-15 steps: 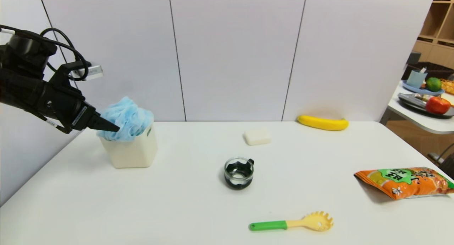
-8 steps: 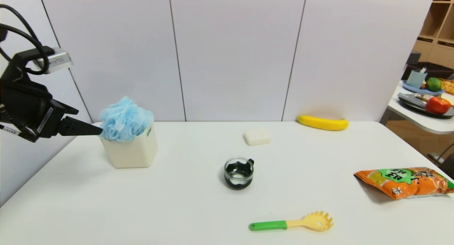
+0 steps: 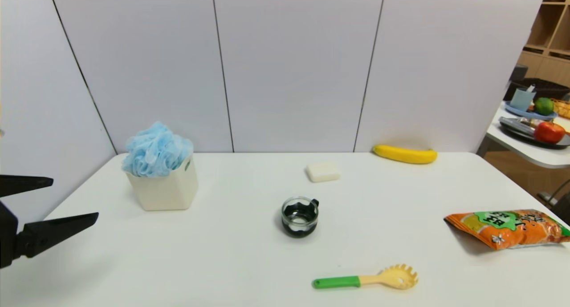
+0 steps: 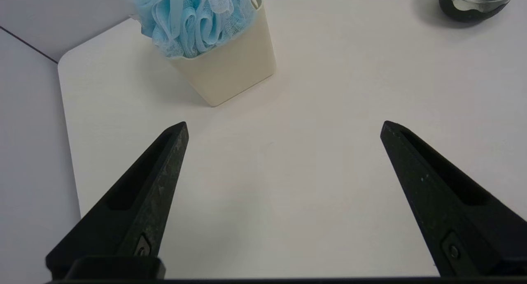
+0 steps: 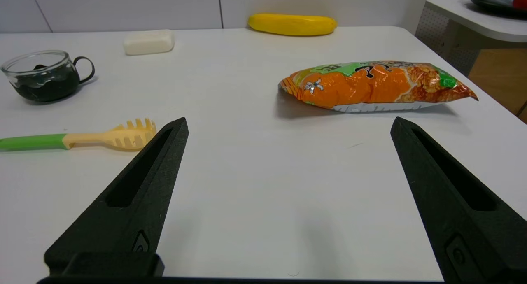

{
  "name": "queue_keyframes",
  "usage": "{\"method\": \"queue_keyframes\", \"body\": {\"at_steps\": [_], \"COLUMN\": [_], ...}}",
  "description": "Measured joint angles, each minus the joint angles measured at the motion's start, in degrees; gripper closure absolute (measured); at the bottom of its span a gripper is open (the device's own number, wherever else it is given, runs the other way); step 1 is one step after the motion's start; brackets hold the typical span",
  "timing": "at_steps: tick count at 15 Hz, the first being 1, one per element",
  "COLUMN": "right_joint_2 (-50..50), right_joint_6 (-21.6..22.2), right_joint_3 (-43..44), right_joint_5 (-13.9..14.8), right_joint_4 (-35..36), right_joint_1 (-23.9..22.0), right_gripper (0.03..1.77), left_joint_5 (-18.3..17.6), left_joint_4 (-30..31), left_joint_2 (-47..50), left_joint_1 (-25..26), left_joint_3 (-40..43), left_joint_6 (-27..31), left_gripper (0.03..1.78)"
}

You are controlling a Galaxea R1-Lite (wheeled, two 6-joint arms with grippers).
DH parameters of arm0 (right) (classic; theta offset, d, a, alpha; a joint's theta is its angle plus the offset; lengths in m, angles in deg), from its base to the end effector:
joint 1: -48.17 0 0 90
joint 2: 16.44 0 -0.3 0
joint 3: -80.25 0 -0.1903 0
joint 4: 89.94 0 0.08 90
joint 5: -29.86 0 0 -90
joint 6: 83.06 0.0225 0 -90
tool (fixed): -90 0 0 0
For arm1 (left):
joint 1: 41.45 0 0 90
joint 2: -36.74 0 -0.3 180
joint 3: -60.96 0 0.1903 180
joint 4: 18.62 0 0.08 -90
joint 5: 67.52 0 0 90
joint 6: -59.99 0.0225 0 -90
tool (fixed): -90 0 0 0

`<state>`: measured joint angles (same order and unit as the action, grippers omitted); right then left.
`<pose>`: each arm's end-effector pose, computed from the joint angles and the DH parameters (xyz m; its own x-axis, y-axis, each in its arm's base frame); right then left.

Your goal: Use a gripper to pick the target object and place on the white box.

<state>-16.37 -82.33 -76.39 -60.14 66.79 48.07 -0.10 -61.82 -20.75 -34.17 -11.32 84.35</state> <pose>-0.0229 0.0000 0.0756 1.0000 -0.0017 0.0028 0.0017 0.9999 0.0127 0.1116 0.0055 0.2536 0.8543 -0.2780 -0.4393 0.3933 0.8982 0.1964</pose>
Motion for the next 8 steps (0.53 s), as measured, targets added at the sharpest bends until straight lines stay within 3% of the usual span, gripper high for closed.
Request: {"method": "queue_keyframes", "body": {"at_steps": [5, 8], "right_joint_2": [0.00, 0.00], "right_joint_6": [0.01, 0.01], "right_joint_3": [0.00, 0.00], "right_joint_5": [0.00, 0.00], "right_joint_4": [-0.02, -0.05], "right_joint_1": [0.00, 0.00], "right_gripper": [0.10, 0.10], "left_joint_5": [0.12, 3.47], "left_joint_4": [7.85, 10.03], "left_joint_2": [19.02, 30.67], "left_joint_1": [-1.30, -5.13], "left_joint_3": [15.35, 23.06], "left_joint_6": [-5.10, -7.17], "left_gripper": [0.12, 0.12]}}
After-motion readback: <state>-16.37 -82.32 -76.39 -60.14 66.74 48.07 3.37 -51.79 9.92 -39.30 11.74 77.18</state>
